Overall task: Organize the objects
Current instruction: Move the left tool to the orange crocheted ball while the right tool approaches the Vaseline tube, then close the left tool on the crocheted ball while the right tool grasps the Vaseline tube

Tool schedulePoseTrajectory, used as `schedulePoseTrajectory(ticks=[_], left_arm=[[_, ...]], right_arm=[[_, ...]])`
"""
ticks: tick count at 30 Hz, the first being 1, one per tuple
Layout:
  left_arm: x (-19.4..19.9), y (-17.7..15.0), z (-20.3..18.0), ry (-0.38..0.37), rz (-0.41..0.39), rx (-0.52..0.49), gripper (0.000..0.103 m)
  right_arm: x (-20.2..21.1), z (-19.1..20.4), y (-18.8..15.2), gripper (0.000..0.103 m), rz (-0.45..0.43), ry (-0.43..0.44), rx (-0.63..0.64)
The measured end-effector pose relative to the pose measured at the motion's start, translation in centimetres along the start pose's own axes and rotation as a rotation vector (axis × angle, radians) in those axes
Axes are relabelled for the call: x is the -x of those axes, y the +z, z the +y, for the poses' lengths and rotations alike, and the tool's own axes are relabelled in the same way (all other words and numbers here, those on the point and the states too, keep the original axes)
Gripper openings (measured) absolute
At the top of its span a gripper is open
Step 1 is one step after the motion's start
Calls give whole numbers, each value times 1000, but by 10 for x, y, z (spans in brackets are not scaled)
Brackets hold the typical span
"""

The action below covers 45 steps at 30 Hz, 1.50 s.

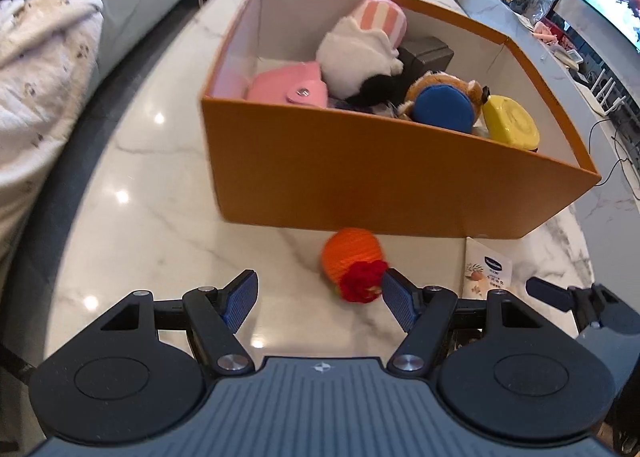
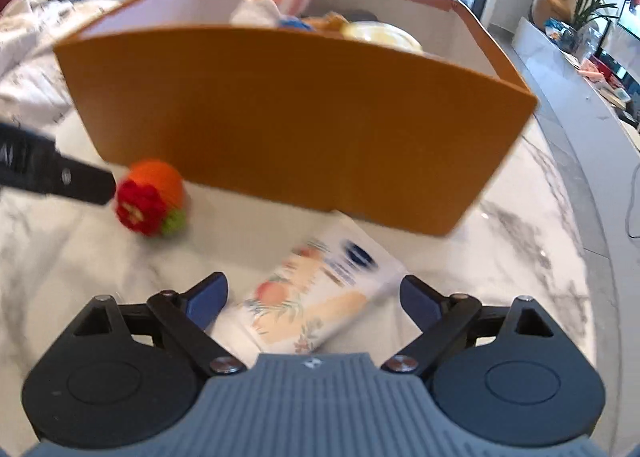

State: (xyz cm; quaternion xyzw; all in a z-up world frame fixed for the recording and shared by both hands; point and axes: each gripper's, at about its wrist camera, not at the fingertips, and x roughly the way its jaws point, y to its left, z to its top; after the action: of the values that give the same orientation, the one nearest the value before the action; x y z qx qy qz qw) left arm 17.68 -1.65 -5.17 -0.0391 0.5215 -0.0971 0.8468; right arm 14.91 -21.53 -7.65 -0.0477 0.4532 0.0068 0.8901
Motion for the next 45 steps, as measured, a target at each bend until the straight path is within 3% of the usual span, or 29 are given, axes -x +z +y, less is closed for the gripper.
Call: schedulePoseTrajectory(ticks=[6, 15, 17, 20, 23, 29, 34, 39, 41, 43, 45], left_arm=[[-15, 1, -16, -37, 5, -11, 81], [-42, 3, -22, 3, 49, 12, 80], [-43, 3, -21, 18, 39, 2, 73], [-42, 6, -12, 28, 31, 31, 51], [-42, 8, -6, 17, 28, 52, 51], [-45, 6, -19, 61, 16, -31, 52], [-46, 5, -23, 73, 16, -72, 52], [-46, 2, -26, 89, 7, -96, 49], [-45, 3, -25, 83, 17, -79, 48], [-44, 4, -24, 72, 30, -68, 47], [-43, 3, -24, 62, 38, -65, 47]], right_arm=[[6, -15, -4, 94, 1, 42, -21], [-2, -12, -1, 94, -1, 59, -32], [-1, -13, -1, 94, 1, 64, -41], [1, -15, -2, 94, -3, 53, -48], [0, -20, -7, 93, 5, 66, -94], [-3, -16, -13, 92, -4, 41, -149], [-3, -5, -16, 77, -50, -2, -122], [-6, -6, -13, 77, -59, -10, -124], [-4, -7, -12, 69, -65, -7, -120], [-3, -6, -11, 53, -68, 1, -119], [-2, -7, -9, 51, -65, 16, -129]])
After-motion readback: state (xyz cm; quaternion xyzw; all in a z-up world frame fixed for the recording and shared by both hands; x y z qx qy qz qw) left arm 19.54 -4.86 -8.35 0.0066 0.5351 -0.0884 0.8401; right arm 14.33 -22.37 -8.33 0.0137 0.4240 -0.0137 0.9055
